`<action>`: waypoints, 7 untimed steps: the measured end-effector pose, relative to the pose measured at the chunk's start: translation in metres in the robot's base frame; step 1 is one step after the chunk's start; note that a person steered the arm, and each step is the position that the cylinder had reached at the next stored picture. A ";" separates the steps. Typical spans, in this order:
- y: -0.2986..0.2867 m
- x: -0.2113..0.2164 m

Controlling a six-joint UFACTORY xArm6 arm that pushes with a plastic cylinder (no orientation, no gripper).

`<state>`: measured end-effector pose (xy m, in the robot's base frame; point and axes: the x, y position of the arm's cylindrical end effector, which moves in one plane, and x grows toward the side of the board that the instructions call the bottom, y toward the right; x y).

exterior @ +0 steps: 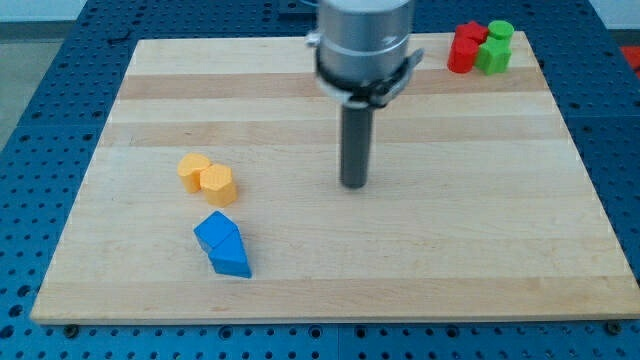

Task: Push yellow hexagon to the green star

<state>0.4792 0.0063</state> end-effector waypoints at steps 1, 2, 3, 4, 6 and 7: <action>-0.061 0.036; -0.117 0.046; -0.167 0.046; -0.194 0.039; -0.137 0.000; -0.073 -0.027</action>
<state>0.4525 -0.0664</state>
